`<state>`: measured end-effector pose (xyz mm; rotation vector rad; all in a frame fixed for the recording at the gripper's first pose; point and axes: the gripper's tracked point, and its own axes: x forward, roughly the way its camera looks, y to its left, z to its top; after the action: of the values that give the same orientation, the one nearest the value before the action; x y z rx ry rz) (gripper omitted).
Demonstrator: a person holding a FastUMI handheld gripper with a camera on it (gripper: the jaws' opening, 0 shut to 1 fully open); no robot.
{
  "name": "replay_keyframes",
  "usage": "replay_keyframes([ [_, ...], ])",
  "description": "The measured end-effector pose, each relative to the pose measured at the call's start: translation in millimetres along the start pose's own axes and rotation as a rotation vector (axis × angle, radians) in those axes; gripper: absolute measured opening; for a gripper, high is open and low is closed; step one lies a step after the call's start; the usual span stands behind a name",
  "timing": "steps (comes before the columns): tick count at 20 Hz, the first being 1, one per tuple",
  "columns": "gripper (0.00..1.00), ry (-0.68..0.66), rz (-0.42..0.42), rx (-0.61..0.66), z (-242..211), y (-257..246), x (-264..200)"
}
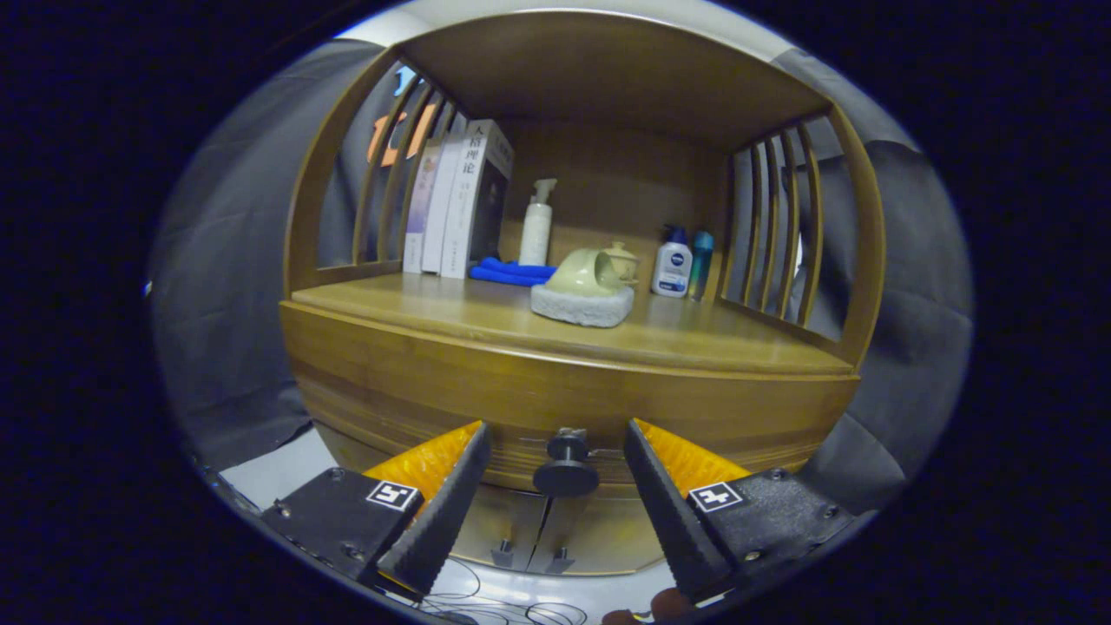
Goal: Pull open the drawer, take out the items inside it, and place them on the countertop above the cabinet.
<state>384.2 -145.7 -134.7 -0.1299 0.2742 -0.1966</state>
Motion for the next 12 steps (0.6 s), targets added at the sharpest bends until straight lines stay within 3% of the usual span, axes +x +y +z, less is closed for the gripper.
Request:
replay_keyframes([
  [5,0.98,-0.003,0.051,0.074,10,0,-50],
  [12,0.99,-0.095,0.105,0.065,50,-7,-132],
])
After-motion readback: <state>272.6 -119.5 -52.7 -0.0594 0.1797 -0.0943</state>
